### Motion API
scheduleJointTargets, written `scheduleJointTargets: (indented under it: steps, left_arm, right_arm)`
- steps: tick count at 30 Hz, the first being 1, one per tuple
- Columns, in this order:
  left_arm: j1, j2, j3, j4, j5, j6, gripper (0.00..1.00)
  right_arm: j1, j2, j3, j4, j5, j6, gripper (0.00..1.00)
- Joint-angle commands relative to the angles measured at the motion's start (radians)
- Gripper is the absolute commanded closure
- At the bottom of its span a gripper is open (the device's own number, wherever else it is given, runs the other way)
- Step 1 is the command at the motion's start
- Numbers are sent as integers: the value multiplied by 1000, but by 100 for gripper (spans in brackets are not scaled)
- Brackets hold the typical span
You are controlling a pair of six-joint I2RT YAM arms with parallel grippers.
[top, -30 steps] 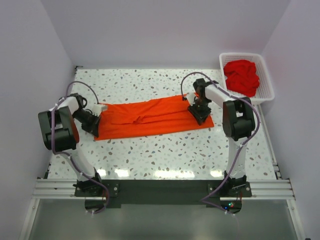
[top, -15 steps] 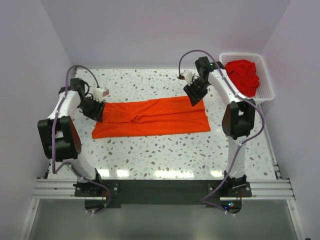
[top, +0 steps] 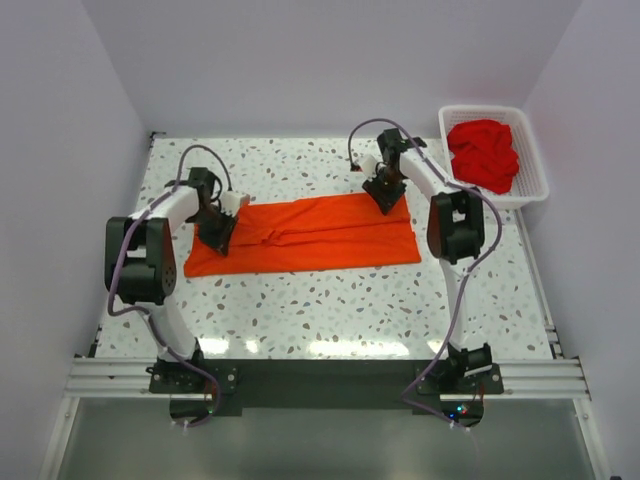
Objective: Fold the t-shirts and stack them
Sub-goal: Fold the tshirt
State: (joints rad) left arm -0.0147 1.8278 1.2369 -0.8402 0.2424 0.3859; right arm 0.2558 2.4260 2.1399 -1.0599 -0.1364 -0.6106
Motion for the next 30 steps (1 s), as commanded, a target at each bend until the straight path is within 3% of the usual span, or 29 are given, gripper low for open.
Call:
scheduleJointTargets:
  steps: [1, 4, 7, 10, 11, 13, 14, 15, 17, 20, 22, 27, 30]
  left_arm:
    - [-10, 53, 1, 68, -90, -50, 80]
    - [-7, 138, 58, 111, -147, -51, 83]
    - [-7, 276, 220, 138, -173, -22, 83]
    - [-7, 483, 566, 101, -140, 5, 83]
    - [-10, 592, 793, 52, -80, 11, 80]
    - [-16, 683, 1023, 17, -26, -10, 76]
    - [-22, 723, 1179, 15, 50, -16, 67]
    - [-27, 714, 1197, 44, 72, -37, 61]
    - [-33, 575, 1034, 238, 112, -57, 54]
    - [-33, 355, 742, 492, 94, -131, 41]
    - [-33, 282, 670, 518, 100, -140, 40]
    - [-31, 258, 687, 382, 109, -176, 39]
    - [-28, 217, 619, 368, 116, -182, 39]
  right_arm:
    - [2, -57, -96, 57, 67, -47, 67]
    - [3, -131, -237, 44, 67, -74, 71]
    - [13, -267, -443, 40, 35, -90, 72]
    - [59, -439, -648, 2, -65, -94, 72]
    - [106, -484, -728, -44, -110, -94, 71]
    - [157, -604, -765, -106, -275, -94, 68]
    - [189, -640, -764, -141, -323, -72, 66]
    - [194, -662, -755, -141, -363, -49, 64]
    - [194, -677, -695, -137, -419, 3, 63]
    - [195, -628, -638, -91, -346, 11, 64]
    - [194, -592, -621, -21, -306, 0, 65]
    - [201, -412, -529, 43, -230, -14, 68]
    - [215, -346, -508, 81, -206, -18, 69]
